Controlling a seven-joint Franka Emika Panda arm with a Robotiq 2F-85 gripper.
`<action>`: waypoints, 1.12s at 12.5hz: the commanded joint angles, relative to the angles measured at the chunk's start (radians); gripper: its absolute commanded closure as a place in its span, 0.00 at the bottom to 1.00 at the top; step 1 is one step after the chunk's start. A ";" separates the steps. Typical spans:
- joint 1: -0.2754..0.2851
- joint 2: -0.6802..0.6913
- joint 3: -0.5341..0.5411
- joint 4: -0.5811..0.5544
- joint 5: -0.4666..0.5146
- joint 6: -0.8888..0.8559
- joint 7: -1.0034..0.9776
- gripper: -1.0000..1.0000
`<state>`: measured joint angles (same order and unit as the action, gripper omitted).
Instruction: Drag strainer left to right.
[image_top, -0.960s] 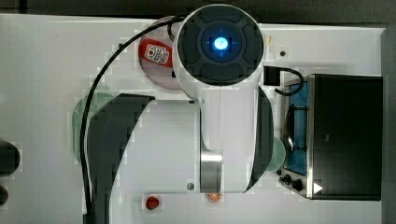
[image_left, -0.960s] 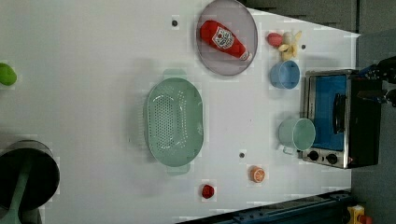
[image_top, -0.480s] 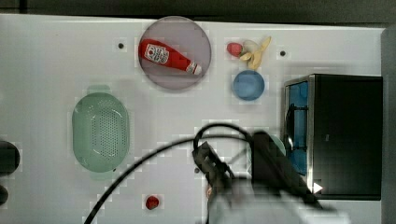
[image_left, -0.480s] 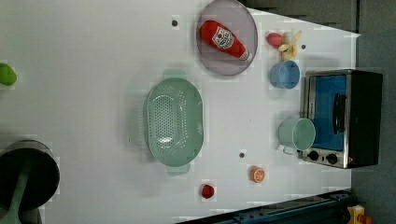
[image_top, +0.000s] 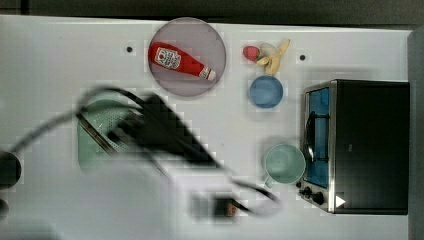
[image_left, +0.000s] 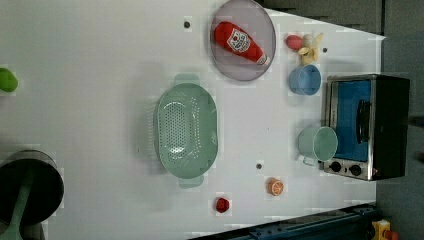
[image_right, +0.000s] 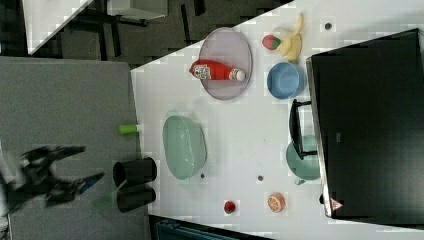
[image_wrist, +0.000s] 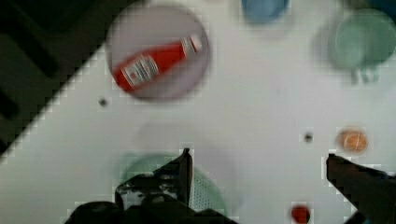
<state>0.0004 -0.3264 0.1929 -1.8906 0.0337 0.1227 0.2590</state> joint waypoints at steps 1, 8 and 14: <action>0.040 0.186 0.159 -0.056 0.019 0.028 0.387 0.00; 0.046 0.505 0.372 -0.127 0.006 0.376 0.984 0.00; 0.048 0.699 0.355 -0.295 -0.043 0.813 0.985 0.00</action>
<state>0.0784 0.3625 0.5684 -2.1758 -0.0256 0.8945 1.2031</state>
